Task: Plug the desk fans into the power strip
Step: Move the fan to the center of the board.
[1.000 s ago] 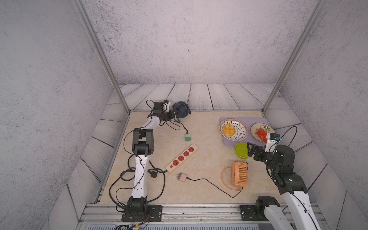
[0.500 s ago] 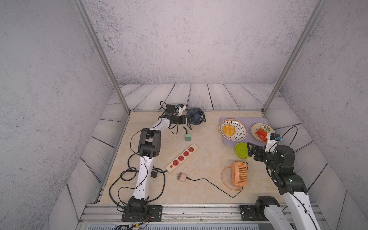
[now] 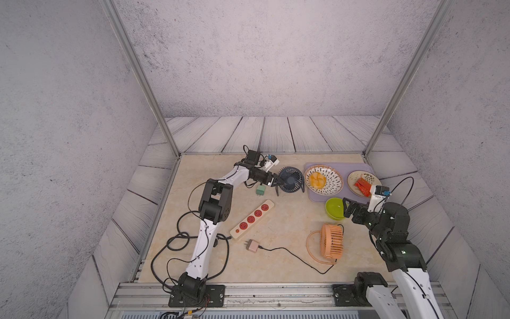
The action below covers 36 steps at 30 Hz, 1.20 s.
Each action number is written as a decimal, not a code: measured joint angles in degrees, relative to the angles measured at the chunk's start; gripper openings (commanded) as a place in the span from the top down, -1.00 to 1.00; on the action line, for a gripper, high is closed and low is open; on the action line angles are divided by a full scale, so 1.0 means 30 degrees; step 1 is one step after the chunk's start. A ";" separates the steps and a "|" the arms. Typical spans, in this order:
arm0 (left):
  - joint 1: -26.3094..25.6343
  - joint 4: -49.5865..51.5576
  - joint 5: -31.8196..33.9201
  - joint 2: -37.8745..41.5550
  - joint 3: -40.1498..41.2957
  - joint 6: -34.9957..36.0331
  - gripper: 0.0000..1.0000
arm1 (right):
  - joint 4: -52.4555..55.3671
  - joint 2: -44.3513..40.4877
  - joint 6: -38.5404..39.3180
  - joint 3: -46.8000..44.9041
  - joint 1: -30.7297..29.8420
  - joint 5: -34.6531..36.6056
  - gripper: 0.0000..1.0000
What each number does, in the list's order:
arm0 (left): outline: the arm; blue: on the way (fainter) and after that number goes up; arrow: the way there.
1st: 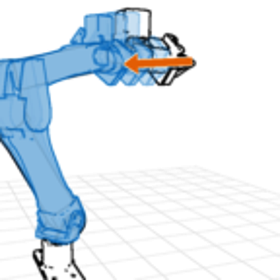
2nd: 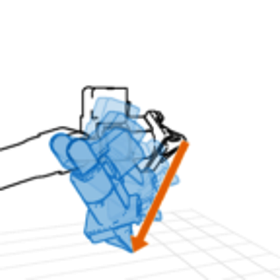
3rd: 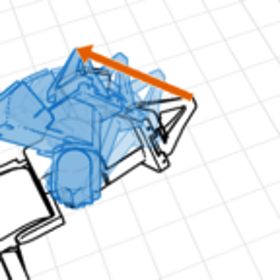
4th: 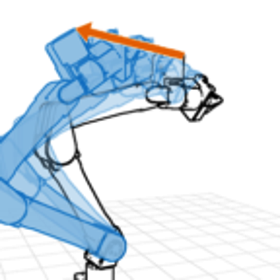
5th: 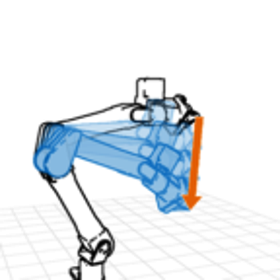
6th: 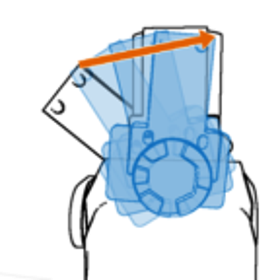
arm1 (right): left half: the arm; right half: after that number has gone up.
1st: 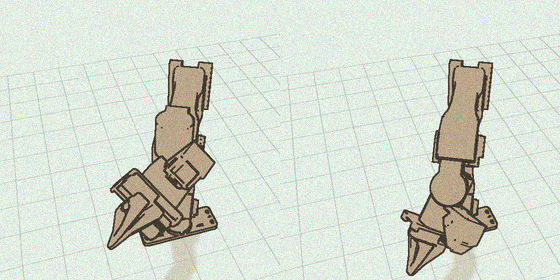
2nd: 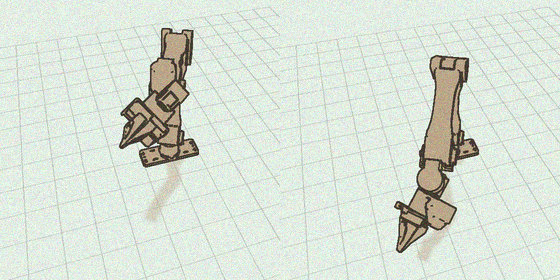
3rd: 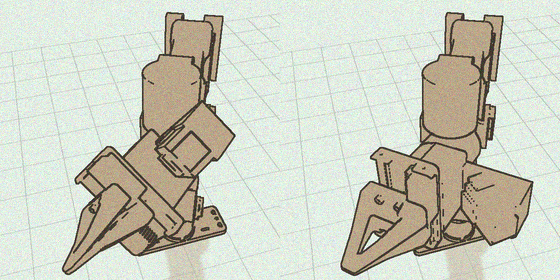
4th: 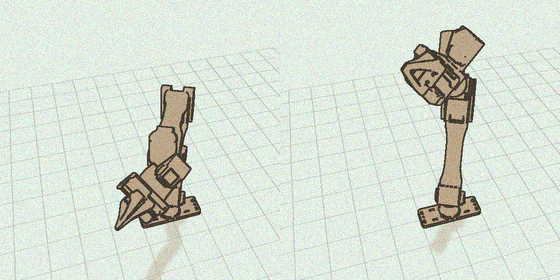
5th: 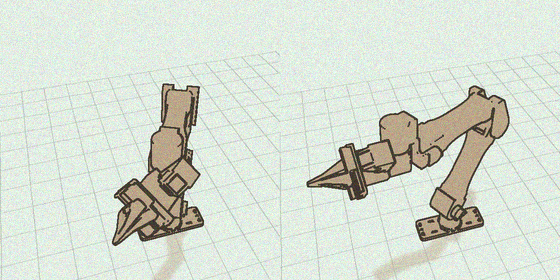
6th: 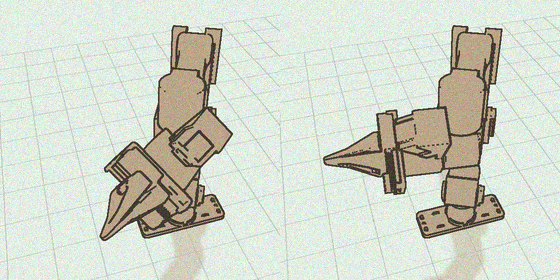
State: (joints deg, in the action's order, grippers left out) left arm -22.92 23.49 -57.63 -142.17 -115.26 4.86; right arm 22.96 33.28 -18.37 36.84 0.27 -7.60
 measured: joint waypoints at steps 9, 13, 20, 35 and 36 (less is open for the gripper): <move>0.0007 0.3257 -0.0160 0.0015 -0.0889 0.2346 -0.83 | -0.0007 -0.0007 -0.0015 0.0000 0.0000 0.0007 -0.98; 0.0000 0.4109 0.0262 0.0364 -0.1384 0.1923 -0.99 | -0.0007 0.0000 -0.0022 -0.0022 0.0000 0.0007 -0.98; 0.0007 0.4197 0.2062 0.4095 -0.1195 0.0219 -0.99 | -0.0066 -0.0044 -0.0095 -0.0109 0.0000 0.0000 -0.98; 0.0000 0.3177 0.9231 1.0936 0.8976 -0.1858 -0.94 | -0.0051 0.0503 -0.0474 -0.0109 0.0000 -0.0015 -0.98; -0.0087 0.3198 0.9639 1.1081 0.9617 -0.1865 -0.94 | -0.0036 0.0503 -0.0481 -0.0109 0.0000 -0.0015 -0.98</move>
State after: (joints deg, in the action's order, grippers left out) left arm -23.18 33.08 -28.71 -108.92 -86.41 -0.73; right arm 22.85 34.79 -19.81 36.51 0.27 -7.64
